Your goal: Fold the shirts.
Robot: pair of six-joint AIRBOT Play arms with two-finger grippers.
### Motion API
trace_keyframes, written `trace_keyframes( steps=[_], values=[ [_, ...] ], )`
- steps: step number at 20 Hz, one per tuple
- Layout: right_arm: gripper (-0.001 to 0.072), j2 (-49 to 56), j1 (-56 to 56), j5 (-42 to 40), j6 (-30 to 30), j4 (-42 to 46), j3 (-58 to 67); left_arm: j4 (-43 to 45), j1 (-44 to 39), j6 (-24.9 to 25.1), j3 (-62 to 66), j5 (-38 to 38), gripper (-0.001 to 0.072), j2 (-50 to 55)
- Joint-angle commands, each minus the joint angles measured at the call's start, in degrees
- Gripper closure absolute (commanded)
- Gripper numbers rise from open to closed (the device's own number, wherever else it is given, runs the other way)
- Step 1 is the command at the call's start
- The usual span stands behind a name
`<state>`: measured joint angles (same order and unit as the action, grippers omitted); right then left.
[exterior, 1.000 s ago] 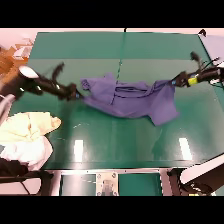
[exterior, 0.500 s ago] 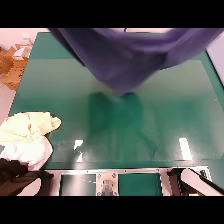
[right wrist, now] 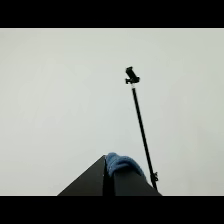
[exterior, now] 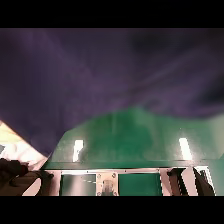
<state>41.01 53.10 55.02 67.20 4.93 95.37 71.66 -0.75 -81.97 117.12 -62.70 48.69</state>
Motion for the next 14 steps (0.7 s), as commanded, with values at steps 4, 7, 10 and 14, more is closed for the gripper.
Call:
trace_keyframes(
  steps=[4, 7, 10, 14],
  values=[
    [0.0693, 4.8, -8.0, 2.5, -5.0, 9.2, -16.6, -5.6, 0.0, 1.8, -21.4, 1.4, 0.0687, 6.8],
    [0.0693, 12.4, -19.6, -4.7, -8.9, 18.1, -28.9, -12.5, -0.1, 5.9, -29.2, 3.6, 0.0686, 17.2],
    [0.0693, 26.7, -26.0, -11.5, -11.0, 19.8, -32.4, -17.9, -0.1, 9.0, -32.2, 7.5, 0.0686, 30.9],
    [0.0693, 50.7, -28.3, -12.1, -10.9, 19.3, -21.1, -29.7, -0.1, 14.9, -32.1, 15.6, 0.0686, 46.9]
  ],
)
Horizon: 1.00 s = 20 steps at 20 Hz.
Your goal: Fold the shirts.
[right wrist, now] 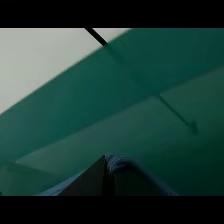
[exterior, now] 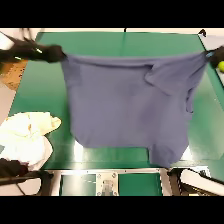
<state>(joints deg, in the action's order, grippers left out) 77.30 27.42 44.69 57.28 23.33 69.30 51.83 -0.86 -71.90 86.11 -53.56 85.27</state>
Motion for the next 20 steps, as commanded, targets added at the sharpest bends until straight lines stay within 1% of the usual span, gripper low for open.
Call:
trace_keyframes(
  steps=[1, 3, 4, 5, 7, 10, 13, 14, 15, 20],
  values=[
    [0.0693, 19.3, -2.6, -0.7, -0.7, 0.0, 9.4, -13.0, 0.0, 6.2, -1.1, 10.0, 0.0687, 12.3],
    [0.0694, 27.7, -2.6, 1.7, -0.1, -2.8, 19.3, -17.7, 0.0, 8.9, -0.7, 16.9, 0.0687, 14.1],
    [0.0693, 30.9, -2.7, 2.5, 1.2, -3.5, 24.0, -18.4, 0.0, 9.6, 0.6, 18.7, 0.0687, 14.7],
    [0.0693, 33.6, -2.9, 3.0, 2.4, -3.4, 28.6, -18.4, 0.0, 9.9, 2.1, 19.5, 0.0687, 15.2],
    [0.0693, 36.5, -3.2, 3.4, 2.5, -3.4, 34.7, -18.4, 0.0, 10.6, 5.3, 19.9, 0.0687, 15.8],
    [0.0693, 37.0, -3.3, 2.8, 2.5, -2.7, 36.3, -17.9, 0.0, 12.0, 6.2, 21.0, 0.0687, 16.0],
    [0.0693, 37.0, -3.0, 2.7, 2.5, -2.3, 36.4, -18.1, 0.0, 12.0, 6.2, 22.3, 0.0686, 16.5],
    [0.0693, 37.0, -3.1, 2.7, 2.5, -2.3, 36.8, -19.5, 0.0, 12.0, 6.3, 23.3, 0.0687, 16.5],
    [0.0693, 37.0, -3.2, 2.7, 2.5, -2.4, 37.4, -21.4, 0.0, 13.0, 6.3, 24.4, 0.0687, 16.5],
    [0.0693, 37.0, -3.8, 2.0, 2.1, -3.8, 40.4, -29.9, 0.0, 22.3, 6.3, 25.1, 0.0687, 16.5]
  ],
)
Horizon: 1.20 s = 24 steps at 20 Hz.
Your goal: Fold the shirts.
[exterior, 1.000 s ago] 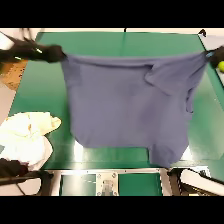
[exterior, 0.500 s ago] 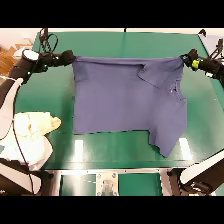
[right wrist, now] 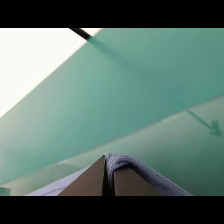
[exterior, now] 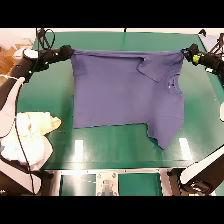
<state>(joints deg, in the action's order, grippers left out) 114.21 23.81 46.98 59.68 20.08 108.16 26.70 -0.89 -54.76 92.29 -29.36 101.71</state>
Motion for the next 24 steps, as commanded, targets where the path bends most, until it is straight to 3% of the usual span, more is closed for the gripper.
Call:
trace_keyframes(
  steps=[1, 3, 8, 14, 17, 24],
  values=[
    [0.0693, 0.1, -0.1, -0.2, -0.3, -0.3, 1.5, -4.7, 0.0, 5.8, 0.1, 0.6, 0.0687, 0.1],
    [0.0694, 0.1, 0.5, 2.3, 0.5, 3.4, 1.5, -1.0, 0.1, 4.8, 0.0, -2.4, 0.0687, 0.2],
    [0.0696, 0.0, 3.4, 19.6, 9.1, 25.9, 0.0, 21.4, 0.0, -9.6, -0.9, -17.8, 0.0686, 0.8],
    [0.0696, -1.0, 5.3, 31.2, 11.2, 34.6, -3.6, 25.0, 0.1, -12.6, -4.3, -31.6, 0.0687, 1.5],
    [0.0696, -1.2, 5.3, 32.6, 12.0, 36.1, -4.2, 30.7, -0.4, -17.3, -4.4, -33.2, 0.0687, 1.6],
    [0.0695, -1.2, 4.5, 30.3, 13.3, 39.0, -9.8, 32.2, -2.5, -19.1, -5.4, -31.6, 0.0687, 4.0]
  ],
)
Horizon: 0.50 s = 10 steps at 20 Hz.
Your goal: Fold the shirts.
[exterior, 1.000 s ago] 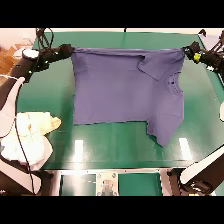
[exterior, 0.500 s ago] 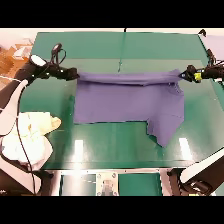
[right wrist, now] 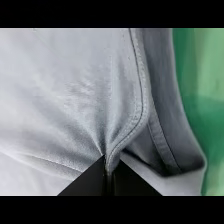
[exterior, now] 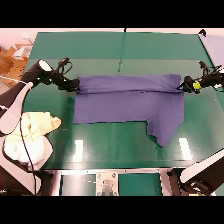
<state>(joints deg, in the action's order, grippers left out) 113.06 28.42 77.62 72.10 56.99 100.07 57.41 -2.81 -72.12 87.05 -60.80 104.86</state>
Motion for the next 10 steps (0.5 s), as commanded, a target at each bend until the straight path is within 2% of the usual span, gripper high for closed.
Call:
trace_keyframes(
  steps=[1, 2, 3, 4, 5, 6, 10],
  values=[
    [0.0694, 0.0, -0.1, -0.4, 1.0, 2.2, -1.9, 1.6, -0.6, -2.2, -0.2, -0.1, 0.0686, 1.1],
    [0.0693, 0.0, -0.1, -0.4, 1.0, 2.2, -1.8, 1.6, -0.6, -3.0, -0.2, -0.2, 0.0686, 1.2],
    [0.0647, 0.0, -0.1, 0.1, 1.2, 2.2, -1.5, 1.6, -0.6, -3.4, 0.0, -1.2, 0.0683, 1.2],
    [0.0469, -0.1, 0.1, 1.2, 2.2, 2.8, -0.6, 1.6, -0.5, -4.7, 0.8, -3.2, 0.0493, 1.2],
    [0.0375, -0.2, 0.4, 3.3, 3.8, 4.7, 1.2, 1.6, -0.1, -6.6, 2.2, -6.2, 0.0218, 1.1],
    [0.0375, -0.5, 0.7, 5.6, 5.2, 7.1, 3.0, 1.8, 0.6, -8.4, 3.9, -10.0, 0.0195, 1.0],
    [0.0384, -7.7, 3.0, 9.2, 10.4, 15.3, 1.2, 2.2, 4.4, -12.7, 5.9, -27.2, 0.0196, -1.2]
  ],
)
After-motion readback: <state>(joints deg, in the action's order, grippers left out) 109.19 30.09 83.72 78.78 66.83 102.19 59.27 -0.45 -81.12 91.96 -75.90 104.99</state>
